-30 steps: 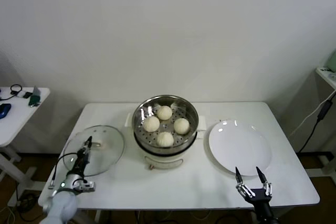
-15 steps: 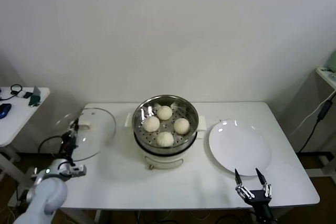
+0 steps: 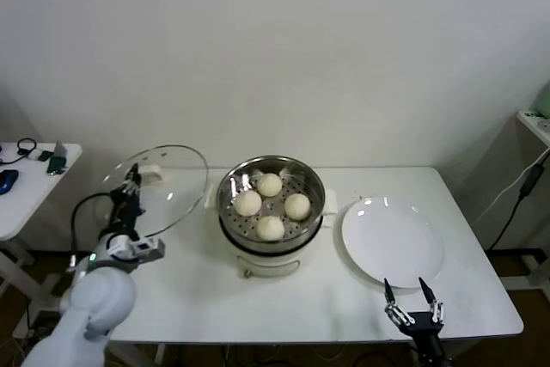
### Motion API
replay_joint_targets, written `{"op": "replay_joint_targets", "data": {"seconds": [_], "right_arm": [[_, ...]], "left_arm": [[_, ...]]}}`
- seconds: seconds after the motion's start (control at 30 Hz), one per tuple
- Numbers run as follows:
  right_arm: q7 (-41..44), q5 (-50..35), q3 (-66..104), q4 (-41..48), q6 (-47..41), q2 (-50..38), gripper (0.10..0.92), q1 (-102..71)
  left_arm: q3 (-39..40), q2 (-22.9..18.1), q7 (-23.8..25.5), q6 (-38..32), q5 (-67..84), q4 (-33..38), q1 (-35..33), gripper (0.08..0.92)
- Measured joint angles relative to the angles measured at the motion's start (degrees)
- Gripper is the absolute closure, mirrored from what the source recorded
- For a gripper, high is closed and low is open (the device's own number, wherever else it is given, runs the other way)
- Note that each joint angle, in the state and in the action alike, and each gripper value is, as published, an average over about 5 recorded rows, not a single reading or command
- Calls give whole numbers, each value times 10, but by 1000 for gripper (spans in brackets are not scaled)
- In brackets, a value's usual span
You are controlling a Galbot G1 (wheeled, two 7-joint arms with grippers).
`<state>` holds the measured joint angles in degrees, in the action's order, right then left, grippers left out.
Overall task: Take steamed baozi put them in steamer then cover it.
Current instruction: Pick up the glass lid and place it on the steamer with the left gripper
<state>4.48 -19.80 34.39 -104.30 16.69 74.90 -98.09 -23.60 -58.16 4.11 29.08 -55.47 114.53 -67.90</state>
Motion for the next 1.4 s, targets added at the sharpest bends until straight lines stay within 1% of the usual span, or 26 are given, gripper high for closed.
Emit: {"op": "replay_joint_targets", "data": {"seconds": [0.3,0.6,1.0,1.4], "right_arm": [[-3,4,0,15,5,-2,203,8],[-4,4,3,26,6,-5,203,17],[-4,-2,4,37,11,-12,203,21],[-4,-8,8,38,16,-19,203,16]], "left_arm": [[115,-22,27,81,-39,21,67,866],[216,-64,55,124,-96,3,135,866],[309,-122,90,131,-154,-42,177,866],[337,-163,92,131,-181,-98,194,866]]}}
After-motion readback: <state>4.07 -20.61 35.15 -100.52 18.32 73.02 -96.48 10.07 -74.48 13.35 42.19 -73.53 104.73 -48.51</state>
